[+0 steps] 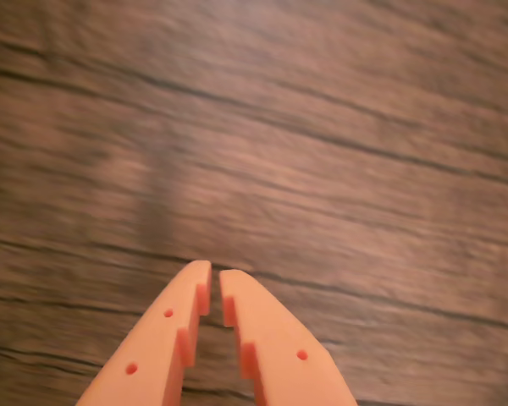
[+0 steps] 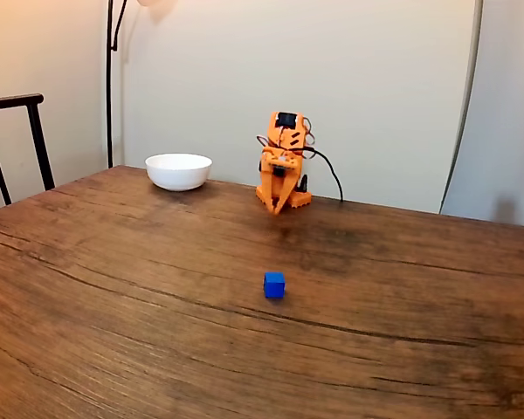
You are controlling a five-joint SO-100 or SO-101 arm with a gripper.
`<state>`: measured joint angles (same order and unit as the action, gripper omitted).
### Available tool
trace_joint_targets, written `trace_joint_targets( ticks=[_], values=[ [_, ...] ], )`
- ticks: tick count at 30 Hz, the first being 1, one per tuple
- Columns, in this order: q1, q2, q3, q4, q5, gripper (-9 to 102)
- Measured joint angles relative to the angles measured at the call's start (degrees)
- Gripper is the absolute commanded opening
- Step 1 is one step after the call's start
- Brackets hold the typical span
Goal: Grasp the cube and drop it in the bowl
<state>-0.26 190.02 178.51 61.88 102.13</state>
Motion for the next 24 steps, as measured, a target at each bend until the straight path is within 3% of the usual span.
trace_joint_targets(
  ticks=[5, 24],
  values=[
    [-4.31, 0.0, 0.0, -0.26, -3.6, 0],
    [-4.83, 0.0, 0.0, -0.62, -6.77, 0]
  ],
)
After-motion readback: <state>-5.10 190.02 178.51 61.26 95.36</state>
